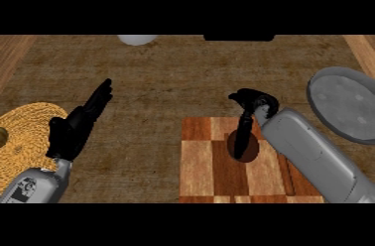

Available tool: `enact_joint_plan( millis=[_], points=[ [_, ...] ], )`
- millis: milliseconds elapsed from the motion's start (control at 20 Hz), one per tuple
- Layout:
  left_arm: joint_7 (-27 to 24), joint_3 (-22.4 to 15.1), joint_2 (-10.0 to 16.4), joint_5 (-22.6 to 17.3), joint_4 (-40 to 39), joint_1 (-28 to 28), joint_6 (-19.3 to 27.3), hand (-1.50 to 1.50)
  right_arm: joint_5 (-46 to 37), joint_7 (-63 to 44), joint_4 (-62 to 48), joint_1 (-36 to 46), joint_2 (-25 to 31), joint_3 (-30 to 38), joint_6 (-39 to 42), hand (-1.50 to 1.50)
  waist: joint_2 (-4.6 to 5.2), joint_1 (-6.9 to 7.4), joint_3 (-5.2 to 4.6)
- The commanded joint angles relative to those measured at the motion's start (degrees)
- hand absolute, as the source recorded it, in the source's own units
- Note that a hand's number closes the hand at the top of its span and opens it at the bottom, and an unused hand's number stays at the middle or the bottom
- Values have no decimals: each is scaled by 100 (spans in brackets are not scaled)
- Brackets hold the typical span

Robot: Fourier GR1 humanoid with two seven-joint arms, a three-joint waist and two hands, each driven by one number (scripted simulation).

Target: Pick the cupcake from the cutting board and place it in the pan

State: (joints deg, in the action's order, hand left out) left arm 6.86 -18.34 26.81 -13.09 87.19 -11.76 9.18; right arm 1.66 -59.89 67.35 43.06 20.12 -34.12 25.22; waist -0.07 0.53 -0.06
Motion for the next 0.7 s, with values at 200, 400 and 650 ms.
enact_joint_plan(
  millis=[200,400,650],
  points=[
    [-92,248,24,-20,-22,150,-253,0,-307,-942,92,-222,-178,-444,217,-150,-11,-47,1],
    [-6,129,-131,229,222,226,-99,0,-254,-1041,-44,-100,-197,-370,363,-150,-7,-32,2],
    [504,317,-29,204,441,6,-205,0,-590,-951,-295,-228,-401,-412,74,-150,-1,-8,6]
  ],
)
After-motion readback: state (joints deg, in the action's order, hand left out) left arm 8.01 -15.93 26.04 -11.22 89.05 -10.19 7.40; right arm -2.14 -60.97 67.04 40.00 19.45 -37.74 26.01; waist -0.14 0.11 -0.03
